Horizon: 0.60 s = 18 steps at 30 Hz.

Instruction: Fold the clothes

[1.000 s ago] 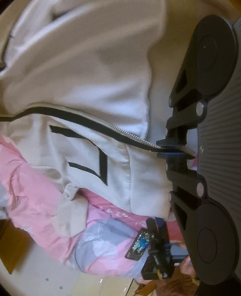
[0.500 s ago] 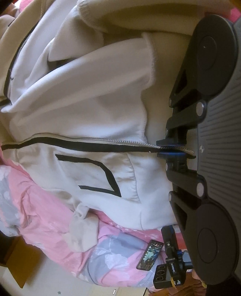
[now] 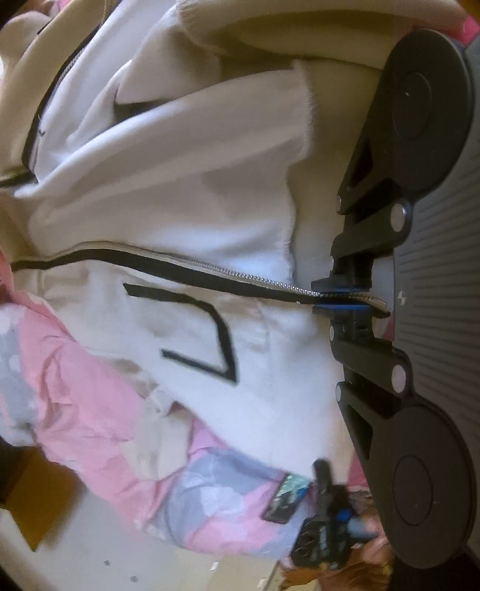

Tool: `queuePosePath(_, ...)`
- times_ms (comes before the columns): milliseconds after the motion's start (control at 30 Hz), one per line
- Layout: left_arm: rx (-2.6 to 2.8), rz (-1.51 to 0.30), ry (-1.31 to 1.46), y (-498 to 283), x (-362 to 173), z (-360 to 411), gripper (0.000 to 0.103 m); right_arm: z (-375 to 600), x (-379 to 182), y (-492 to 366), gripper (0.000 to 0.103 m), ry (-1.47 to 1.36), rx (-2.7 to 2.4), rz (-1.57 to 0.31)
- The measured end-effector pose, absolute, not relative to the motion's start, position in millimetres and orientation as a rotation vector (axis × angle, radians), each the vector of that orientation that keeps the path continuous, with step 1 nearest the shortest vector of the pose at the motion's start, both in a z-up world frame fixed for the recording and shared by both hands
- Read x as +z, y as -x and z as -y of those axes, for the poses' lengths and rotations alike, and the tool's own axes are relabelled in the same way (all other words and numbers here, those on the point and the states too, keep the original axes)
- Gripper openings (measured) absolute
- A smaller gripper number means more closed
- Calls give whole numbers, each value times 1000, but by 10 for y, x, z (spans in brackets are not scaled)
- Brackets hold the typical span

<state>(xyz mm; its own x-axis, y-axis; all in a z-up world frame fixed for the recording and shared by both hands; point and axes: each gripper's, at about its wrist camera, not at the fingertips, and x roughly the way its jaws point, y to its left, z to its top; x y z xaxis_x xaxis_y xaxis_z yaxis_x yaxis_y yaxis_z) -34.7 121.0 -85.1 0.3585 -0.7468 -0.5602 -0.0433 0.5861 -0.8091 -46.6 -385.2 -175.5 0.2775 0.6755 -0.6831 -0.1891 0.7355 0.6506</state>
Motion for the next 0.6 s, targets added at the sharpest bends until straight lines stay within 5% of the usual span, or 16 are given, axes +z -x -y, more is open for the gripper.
queuePosePath(467,-390,-1235,708,386,-1192,-1162,10,3756,-1819,486,6,-379,595,-1168)
queuePosePath(600,-367,-1247,641,434,-1017,-1218,31,3857,-1623,473,16,-339,571,-1144)
